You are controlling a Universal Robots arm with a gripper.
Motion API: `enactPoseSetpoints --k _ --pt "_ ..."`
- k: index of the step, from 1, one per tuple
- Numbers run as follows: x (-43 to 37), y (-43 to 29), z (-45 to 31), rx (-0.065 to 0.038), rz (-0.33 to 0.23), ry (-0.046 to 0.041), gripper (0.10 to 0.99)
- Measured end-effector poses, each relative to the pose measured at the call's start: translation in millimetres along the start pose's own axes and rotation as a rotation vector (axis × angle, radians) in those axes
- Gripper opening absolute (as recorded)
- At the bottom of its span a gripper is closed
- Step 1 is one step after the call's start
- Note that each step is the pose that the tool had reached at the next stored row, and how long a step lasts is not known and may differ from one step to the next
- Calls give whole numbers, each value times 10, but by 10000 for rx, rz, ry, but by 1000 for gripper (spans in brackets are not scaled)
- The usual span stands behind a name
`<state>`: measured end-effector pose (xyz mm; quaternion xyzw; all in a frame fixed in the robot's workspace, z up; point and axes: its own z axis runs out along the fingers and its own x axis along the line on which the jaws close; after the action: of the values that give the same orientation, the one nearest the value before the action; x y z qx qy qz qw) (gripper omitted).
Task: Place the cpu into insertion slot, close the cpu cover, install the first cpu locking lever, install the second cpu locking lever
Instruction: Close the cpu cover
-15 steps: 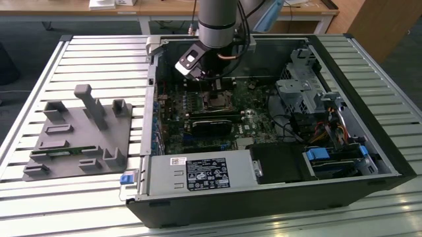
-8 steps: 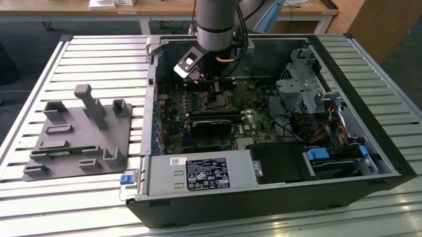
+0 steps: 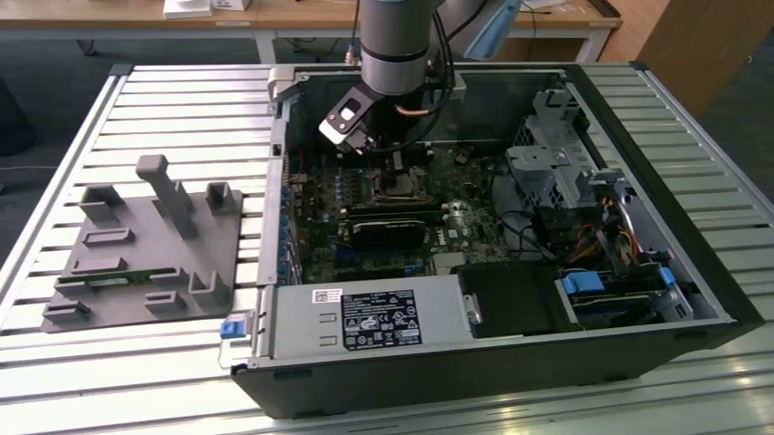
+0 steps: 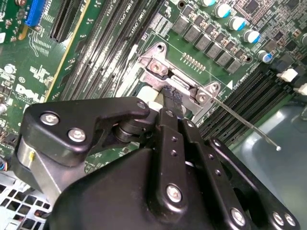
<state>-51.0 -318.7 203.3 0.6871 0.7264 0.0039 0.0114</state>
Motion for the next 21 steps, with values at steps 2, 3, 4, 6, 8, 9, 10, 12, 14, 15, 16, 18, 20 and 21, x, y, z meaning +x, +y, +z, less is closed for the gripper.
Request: enactPoseSetpoints --k 2,3,4,6,8,9,10,12,14,15,16,18,20,21 --pt "1 -4 1 -3 2 3 118" --pt "1 -8 2 -2 1 3 118" --pt "1 -10 7 -1 0 1 118" --pt "0 -11 16 0 -1 0 118" --pt "0 -11 16 1 -1 -2 118" --pt "1 -11 17 1 0 -1 118" --pt "1 -11 18 0 0 0 118" --pt "1 -11 26 -2 0 2 118" --pt "1 -11 26 0 0 0 118" --pt "1 -11 25 0 0 -1 118" --pt "1 -11 25 -1 0 1 118" --pt "1 -11 11 -1 0 0 118" --pt "1 -10 -20 -1 0 1 118" --pt "0 -10 -31 -1 0 1 118"
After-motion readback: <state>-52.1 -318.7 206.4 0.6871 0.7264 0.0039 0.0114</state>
